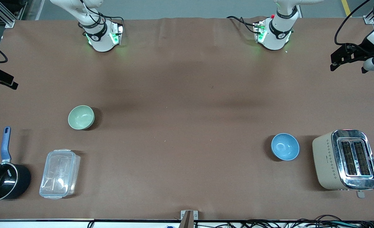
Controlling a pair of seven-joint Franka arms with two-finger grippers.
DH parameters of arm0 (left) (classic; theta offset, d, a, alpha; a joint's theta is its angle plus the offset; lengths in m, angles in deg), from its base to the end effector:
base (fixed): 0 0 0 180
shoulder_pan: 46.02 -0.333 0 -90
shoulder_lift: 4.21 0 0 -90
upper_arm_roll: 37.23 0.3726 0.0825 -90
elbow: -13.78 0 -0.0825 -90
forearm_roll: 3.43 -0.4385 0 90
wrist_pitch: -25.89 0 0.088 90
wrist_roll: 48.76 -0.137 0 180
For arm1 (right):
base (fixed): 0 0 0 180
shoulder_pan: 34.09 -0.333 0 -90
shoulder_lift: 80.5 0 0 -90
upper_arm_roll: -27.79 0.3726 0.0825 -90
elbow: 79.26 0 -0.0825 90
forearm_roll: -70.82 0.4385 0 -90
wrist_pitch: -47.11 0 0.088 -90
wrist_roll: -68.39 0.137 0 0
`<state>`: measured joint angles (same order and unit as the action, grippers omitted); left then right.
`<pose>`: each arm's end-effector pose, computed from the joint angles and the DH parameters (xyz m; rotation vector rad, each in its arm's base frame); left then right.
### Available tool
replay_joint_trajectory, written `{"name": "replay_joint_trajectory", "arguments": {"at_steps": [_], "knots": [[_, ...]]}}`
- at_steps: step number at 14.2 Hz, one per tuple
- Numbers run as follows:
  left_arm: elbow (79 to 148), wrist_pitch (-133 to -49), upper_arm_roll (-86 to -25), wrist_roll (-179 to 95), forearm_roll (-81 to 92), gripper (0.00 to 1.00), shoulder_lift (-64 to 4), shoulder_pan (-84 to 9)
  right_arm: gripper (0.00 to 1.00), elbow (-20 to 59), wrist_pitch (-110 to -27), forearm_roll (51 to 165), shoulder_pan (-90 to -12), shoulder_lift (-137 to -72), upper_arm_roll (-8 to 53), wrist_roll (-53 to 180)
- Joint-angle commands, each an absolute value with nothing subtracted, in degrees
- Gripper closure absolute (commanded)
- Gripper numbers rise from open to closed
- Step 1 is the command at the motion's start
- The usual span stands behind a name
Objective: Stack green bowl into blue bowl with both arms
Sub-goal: 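Reach the right gripper to the green bowl while the left reaches the blue bowl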
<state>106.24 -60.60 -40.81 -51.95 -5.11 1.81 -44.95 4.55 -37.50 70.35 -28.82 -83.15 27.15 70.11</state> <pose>0.5620 -0.0436 0.6848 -3.0987 0.2090 -0.0017 0.6124 -0.0644 0.6710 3.1267 -0.2095 -0.0511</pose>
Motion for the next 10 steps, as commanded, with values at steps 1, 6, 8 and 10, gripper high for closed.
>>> {"name": "replay_joint_trajectory", "arguments": {"at_steps": [1, 6, 8, 10], "knots": [[105.8, -60.51, -40.66, -52.71, -4.22, 0.0, 2.21, -45.5, 0.0, 3.8, -36.74, 70.55, -29.26, -83.31, 26.65, 69.62], [100.28, -60.68, -40.57, -51.93, -5.19, 0.0, -5.15, -45.41, 0.0, 3.8, -36.74, 70.55, -29.26, -83.31, 26.65, 69.62], [100.88, -64.44, -40.57, -51.66, -5.19, 0.0, -8.76, -45.93, 0.0, 3.98, -36.39, 70.64, -29.17, -83.31, 26.73, 69.36], [102.45, -69.01, -40.57, -51.57, -5.54, 0.0, -11.67, -47.17, 0.0, 6.85, -35.68, 70.73, -29.17, -83.22, 26.73, 66.82]]}}
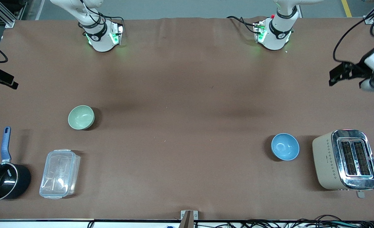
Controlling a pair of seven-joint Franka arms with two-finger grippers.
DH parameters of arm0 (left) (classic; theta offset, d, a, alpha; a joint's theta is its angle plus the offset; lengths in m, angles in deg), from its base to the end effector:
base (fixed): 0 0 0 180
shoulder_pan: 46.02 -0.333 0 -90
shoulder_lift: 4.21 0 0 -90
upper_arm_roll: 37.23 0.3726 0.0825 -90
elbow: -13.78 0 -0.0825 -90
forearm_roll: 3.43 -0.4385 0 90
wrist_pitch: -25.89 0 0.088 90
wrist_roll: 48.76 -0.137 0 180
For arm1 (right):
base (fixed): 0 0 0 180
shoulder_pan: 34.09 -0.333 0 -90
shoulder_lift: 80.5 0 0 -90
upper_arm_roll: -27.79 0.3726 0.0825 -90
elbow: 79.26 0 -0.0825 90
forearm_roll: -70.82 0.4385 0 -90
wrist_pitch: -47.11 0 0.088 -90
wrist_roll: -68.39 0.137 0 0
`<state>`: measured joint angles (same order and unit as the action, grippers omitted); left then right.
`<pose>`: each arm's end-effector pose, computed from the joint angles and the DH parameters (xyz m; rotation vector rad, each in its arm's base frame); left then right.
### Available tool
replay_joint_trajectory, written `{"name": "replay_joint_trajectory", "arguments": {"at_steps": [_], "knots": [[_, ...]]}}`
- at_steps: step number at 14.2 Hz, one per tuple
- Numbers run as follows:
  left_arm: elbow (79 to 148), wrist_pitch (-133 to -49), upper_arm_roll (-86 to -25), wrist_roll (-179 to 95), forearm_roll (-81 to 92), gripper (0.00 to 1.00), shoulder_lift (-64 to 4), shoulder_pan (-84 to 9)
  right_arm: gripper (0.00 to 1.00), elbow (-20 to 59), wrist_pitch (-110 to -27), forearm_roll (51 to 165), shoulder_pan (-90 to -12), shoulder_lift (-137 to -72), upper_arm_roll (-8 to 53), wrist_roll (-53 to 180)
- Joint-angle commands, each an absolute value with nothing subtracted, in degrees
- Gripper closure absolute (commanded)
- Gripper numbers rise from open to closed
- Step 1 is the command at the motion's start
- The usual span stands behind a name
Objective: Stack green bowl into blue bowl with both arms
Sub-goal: 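Reach the right gripper to the green bowl while the left reaches the blue bowl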
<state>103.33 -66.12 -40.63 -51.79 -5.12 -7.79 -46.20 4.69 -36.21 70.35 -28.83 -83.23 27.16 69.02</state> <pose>0.6325 -0.0305 0.6196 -3.1109 0.1718 0.0302 0.6096 -0.0639 0.6671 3.1291 -0.1794 -0.0925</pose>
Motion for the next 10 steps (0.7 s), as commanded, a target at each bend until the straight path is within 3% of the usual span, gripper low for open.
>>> {"name": "replay_joint_trajectory", "arguments": {"at_steps": [1, 5, 10], "knots": [[104.2, -72.08, -40.66, -51.57, -6.24, 0.0, -12.72, -47.25, 0.0, 10.79, -36.82, 70.82, -29.17, -83.13, 26.73, 66.12], [115.62, -90.26, -40.66, -51.48, -6.5, 0.0, -16.41, -47.34, 0.0, 28.01, -52.16, 70.82, -28.91, -80.94, 26.74, 65.58], [117.58, -100.66, -40.66, -51.48, -6.6, 0.0, -25.2, -47.52, 0.0, 44.91, -75.46, 69.85, -28.56, -80.58, 26.56, 63.91]]}}
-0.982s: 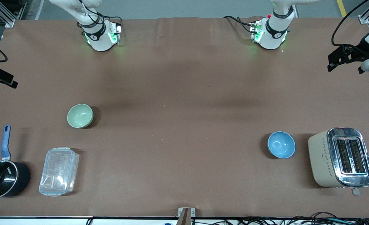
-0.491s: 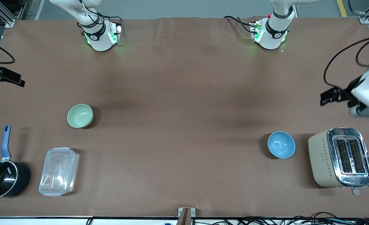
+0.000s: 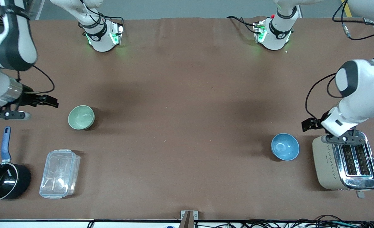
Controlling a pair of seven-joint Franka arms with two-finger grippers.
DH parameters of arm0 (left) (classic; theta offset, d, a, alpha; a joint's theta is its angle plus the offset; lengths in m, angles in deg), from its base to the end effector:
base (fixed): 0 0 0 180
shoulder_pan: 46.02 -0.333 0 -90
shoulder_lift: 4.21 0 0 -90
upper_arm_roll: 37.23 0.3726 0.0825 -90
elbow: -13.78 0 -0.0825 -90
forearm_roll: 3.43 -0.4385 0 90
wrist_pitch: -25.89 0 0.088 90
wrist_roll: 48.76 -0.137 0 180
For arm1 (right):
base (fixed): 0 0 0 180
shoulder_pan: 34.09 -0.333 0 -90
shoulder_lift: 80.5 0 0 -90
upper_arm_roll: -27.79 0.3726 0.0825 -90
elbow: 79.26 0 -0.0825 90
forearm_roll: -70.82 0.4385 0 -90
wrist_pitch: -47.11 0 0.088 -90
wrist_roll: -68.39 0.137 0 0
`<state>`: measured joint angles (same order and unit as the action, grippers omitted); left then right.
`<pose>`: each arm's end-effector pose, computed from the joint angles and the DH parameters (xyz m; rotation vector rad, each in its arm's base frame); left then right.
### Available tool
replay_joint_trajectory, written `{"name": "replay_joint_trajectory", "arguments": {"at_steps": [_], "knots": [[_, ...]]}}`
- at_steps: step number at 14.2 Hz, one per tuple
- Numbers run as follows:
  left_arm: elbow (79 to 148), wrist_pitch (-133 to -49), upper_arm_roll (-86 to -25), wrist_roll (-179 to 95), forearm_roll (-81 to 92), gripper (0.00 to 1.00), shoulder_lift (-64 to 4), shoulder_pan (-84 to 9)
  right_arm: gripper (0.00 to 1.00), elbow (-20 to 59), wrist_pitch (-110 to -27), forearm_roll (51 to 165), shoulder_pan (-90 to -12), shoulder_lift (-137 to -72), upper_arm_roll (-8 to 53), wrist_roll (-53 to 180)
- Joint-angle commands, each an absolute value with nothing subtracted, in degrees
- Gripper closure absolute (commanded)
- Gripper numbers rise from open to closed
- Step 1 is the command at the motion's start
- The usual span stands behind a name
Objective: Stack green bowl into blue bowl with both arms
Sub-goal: 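Reach the right gripper to the green bowl while the left reaches the blue bowl, then grasp the green bowl with the right gripper while the left grasps the blue bowl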
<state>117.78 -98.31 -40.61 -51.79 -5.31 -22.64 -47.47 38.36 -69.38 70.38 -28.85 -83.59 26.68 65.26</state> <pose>0.7024 -0.0189 0.3610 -3.1281 0.1585 -0.0493 0.5955 -0.0668 0.4045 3.1367 -0.0824 -0.1162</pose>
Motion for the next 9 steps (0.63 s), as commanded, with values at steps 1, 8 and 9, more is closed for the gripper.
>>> {"name": "replay_joint_trajectory", "arguments": {"at_steps": [1, 8, 9], "knots": [[118.19, -103.02, -40.66, -51.57, -6.68, 0.0, -26.78, -47.52, 0.0, 47.2, -80.28, 69.76, -28.12, -80.84, 26.56, 63.04], [122.41, -116.65, -40.66, -51.48, -9.32, 0.06, -32.76, -48.57, 0.0, 57.67, -109.48, 69.85, -25.57, -90.85, 26.56, 59.25], [122.41, -118.32, -40.57, -51.48, -9.32, 0.1, -34.08, -48.66, 0.0, 57.76, -111.43, 69.85, -25.48, -92.52, 26.56, 59.34]]}}
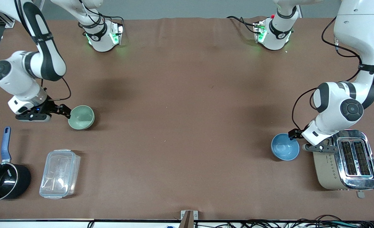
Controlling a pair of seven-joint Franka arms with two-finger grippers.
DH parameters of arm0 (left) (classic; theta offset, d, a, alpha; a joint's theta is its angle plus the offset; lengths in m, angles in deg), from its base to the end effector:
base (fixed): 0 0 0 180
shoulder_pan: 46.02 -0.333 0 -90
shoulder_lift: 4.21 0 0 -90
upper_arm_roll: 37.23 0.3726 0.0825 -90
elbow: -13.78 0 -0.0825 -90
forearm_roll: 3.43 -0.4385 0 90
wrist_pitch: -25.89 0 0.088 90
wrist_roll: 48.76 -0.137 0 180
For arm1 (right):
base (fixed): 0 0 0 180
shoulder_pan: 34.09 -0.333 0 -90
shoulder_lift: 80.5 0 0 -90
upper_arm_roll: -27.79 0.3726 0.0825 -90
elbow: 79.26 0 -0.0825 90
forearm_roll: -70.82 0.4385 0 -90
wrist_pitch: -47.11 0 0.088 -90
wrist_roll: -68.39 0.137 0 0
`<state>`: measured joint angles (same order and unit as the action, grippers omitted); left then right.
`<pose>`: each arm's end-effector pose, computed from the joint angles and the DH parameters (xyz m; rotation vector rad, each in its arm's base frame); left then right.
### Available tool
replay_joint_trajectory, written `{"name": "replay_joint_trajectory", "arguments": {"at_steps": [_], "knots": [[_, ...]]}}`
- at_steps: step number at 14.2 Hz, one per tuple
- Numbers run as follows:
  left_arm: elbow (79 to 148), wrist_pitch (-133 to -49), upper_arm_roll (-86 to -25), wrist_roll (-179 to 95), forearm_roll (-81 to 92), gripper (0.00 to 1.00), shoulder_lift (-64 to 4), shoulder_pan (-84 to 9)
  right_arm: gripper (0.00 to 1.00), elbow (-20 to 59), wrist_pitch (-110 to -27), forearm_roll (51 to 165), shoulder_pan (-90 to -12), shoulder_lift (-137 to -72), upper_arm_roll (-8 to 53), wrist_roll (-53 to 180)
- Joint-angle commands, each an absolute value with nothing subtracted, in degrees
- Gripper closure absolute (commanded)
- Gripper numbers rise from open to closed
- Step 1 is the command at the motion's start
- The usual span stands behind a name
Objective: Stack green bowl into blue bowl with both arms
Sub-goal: 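Grasp the green bowl with the right gripper while the left grasps the blue bowl, then carry the green bowl and the blue bowl toward each other mid-table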
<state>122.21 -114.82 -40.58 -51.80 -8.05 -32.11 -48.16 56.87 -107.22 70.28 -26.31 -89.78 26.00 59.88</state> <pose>0.7080 -0.0114 0.2341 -3.1054 0.1971 -0.1205 0.5587 -0.0942 0.2516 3.0985 -0.0148 0.2364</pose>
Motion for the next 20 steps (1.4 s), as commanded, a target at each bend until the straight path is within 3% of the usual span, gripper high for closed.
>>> {"name": "replay_joint_trajectory", "arguments": {"at_steps": [1, 3, 5, 6, 8, 9, 10, 11, 14, 18, 20], "knots": [[122.33, -119.99, -40.66, -51.48, -9.32, 0.14, -35.31, -48.66, 0.0, 57.94, -112.75, 69.85, -25.48, -94.02, 26.56, 59.25], [121.63, -122.81, -40.66, -50.26, -9.23, 0.26, -38.03, -48.4, 0.04, 58.47, -114.43, 69.85, -25.57, -95.52, 26.56, 59.25], [119.78, -122.74, -40.75, -44.99, -9.32, 0.5, -39.54, -47.52, 0.2, 58.47, -114.52, 69.85, -25.66, -97.54, 26.56, 59.25], [119.69, -122.56, -40.75, -44.89, -9.32, 0.6, -39.54, -47.35, 0.33, 58.47, -114.09, 69.76, -25.66, -97.55, 26.56, 59.25], [119.43, -122.39, -40.92, -45.24, -9.41, 0.91, -39.19, -47.17, 0.66, 58.47, -113.21, 69.85, -25.75, -97.28, 26.65, 59.25], [119.08, -121.86, -41.01, -45.07, -9.41, 0.99, -39.19, -47.17, 0.79, 58.29, -112.07, 69.85, -25.75, -97.2, 26.65, 59.34], [118.81, -120.55, -41.27, -45.07, -9.41, 1.0, -38.93, -46.99, 0.93, 58.03, -110.15, 69.85, -25.75, -96.67, 26.65, 59.34], [118.55, -118.71, -41.36, -44.81, -9.32, 1.0, -38.06, -46.56, 1.0, 57.77, -108.56, 69.76, -25.83, -96.23, 26.73, 59.43], [117.06, -109.93, -43.63, -44.19, -7.31, 1.0, -33.93, -46.73, 1.0, 56.02, -101.72, 69.94, -26.18, -92.11, 27.17, 59.95], [115.3, -105.86, -53.2, -28.25, -4.13, 1.0, -32.86, -46.2, 1.0, 39.88, -71.18, 71.08, -27.15, -89.46, 29.88, 63.01], [113.37, -105.86, -57.08, -17.61, -4.48, 1.0, -34.69, -44.19, 1.0, 33.88, -61.74, 74.23, -27.15, -89.37, 33.66, 67.41]]}}
